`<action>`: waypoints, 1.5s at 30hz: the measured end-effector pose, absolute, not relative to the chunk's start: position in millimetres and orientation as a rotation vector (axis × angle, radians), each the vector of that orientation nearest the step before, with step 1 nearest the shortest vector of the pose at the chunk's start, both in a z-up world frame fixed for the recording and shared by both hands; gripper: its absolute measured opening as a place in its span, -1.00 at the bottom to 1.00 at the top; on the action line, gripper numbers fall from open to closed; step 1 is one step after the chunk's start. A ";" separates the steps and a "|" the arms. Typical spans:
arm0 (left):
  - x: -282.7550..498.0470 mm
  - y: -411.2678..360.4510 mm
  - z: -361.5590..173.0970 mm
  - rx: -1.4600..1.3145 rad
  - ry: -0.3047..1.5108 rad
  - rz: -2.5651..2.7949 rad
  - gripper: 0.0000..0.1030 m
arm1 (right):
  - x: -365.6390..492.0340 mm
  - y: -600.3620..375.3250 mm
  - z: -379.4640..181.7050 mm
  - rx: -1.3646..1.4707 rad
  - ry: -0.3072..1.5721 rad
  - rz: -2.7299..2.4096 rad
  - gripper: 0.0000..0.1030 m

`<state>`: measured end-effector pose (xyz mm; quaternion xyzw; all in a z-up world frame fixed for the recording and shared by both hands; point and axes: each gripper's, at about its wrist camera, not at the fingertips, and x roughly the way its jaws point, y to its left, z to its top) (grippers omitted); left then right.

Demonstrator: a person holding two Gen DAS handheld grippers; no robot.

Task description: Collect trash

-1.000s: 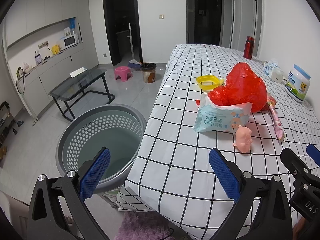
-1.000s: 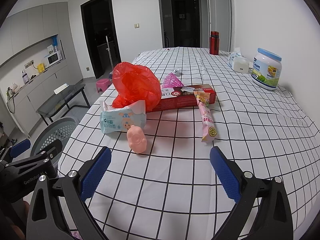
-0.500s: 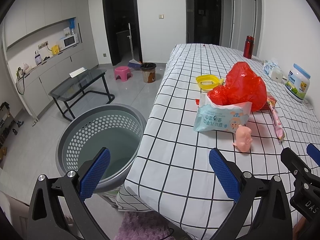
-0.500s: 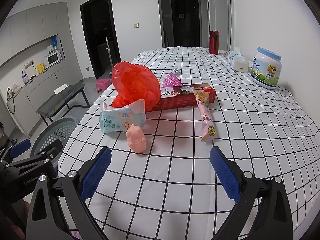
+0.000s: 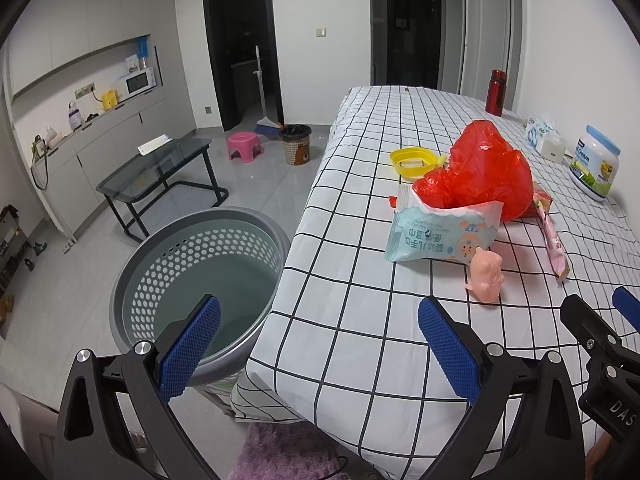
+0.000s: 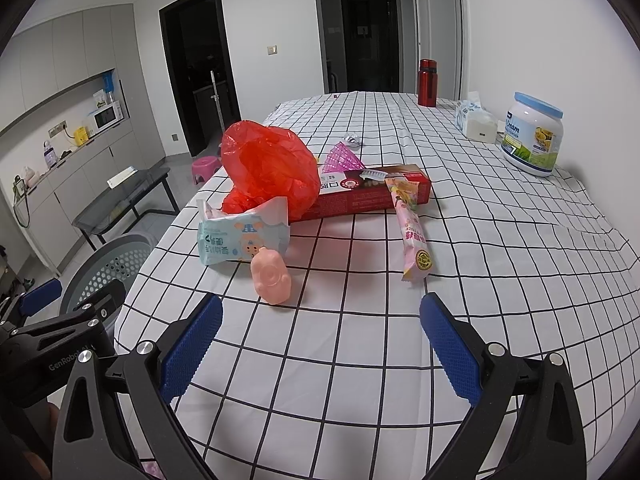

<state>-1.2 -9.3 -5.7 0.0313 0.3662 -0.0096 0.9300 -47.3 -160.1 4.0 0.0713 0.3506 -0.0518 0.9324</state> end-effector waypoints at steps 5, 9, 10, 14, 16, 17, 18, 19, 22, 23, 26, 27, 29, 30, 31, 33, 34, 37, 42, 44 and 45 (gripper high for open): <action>-0.8 -10.1 -7.0 0.067 0.753 -0.021 0.88 | -46.9 -160.3 3.0 0.148 0.718 -0.106 0.83; -0.3 -11.5 -8.6 0.070 0.755 -0.020 0.88 | -46.8 -161.8 1.4 0.152 0.722 -0.101 0.83; 0.1 -12.2 -9.3 0.071 0.756 -0.021 0.88 | -47.0 -163.1 0.0 0.156 0.724 -0.098 0.83; 0.9 -15.3 -12.2 0.077 0.766 -0.027 0.88 | -49.3 -173.2 -5.7 0.162 0.733 -0.101 0.83; 2.0 -18.7 -13.1 0.077 0.771 -0.033 0.88 | -50.8 -181.6 -8.5 0.166 0.740 -0.112 0.83; 2.3 -20.2 -13.4 0.079 0.771 -0.036 0.88 | -50.8 -186.5 -9.7 0.169 0.744 -0.118 0.83; 3.6 -23.1 -14.0 0.084 0.772 -0.039 0.88 | -51.0 -191.6 -11.1 0.172 0.749 -0.125 0.83; 5.0 -26.2 -14.4 0.090 0.773 -0.040 0.88 | -50.7 -197.2 -12.6 0.173 0.755 -0.134 0.83; 9.8 -37.6 -15.5 0.108 0.778 -0.052 0.88 | -47.7 -213.8 -12.7 0.172 0.769 -0.153 0.83; 12.1 -41.3 -15.0 0.114 0.780 -0.056 0.88 | -45.9 -218.7 -11.4 0.172 0.770 -0.155 0.83; 19.5 -52.4 -8.5 0.118 0.778 -0.072 0.88 | -37.1 -235.6 -3.4 0.153 0.767 -0.159 0.83; 22.2 -55.5 -5.8 0.117 0.776 -0.075 0.88 | -34.5 -239.6 -0.8 0.145 0.766 -0.157 0.83; 29.4 -63.4 3.0 0.113 0.767 -0.083 0.88 | -23.4 -249.6 6.8 0.126 0.768 -0.147 0.83; 32.0 -65.8 6.6 0.112 0.763 -0.085 0.88 | -18.6 -253.4 10.2 0.121 0.771 -0.143 0.83; 35.7 -69.3 12.5 0.112 0.756 -0.089 0.88 | -12.0 -258.6 15.4 0.115 0.772 -0.136 0.83; 42.0 -75.5 25.0 0.115 0.737 -0.093 0.88 | -2.5 -265.1 24.9 0.109 0.768 -0.126 0.83; 45.2 -78.3 32.6 0.115 0.723 -0.093 0.88 | 1.6 -267.7 29.5 0.105 0.765 -0.118 0.83; 53.2 -85.2 47.5 0.106 0.690 -0.085 0.88 | 15.7 -275.5 40.1 0.092 0.755 -0.107 0.83; 61.8 -94.7 30.9 0.119 0.743 -0.062 0.88 | 41.4 -279.3 17.7 0.115 0.818 -0.078 0.83; 64.4 -98.0 13.7 0.126 0.788 -0.053 0.88 | 52.0 -278.9 0.1 0.121 0.861 -0.074 0.83; 65.0 -98.7 7.8 0.123 0.800 -0.052 0.88 | 55.8 -278.0 -6.5 0.120 0.874 -0.076 0.83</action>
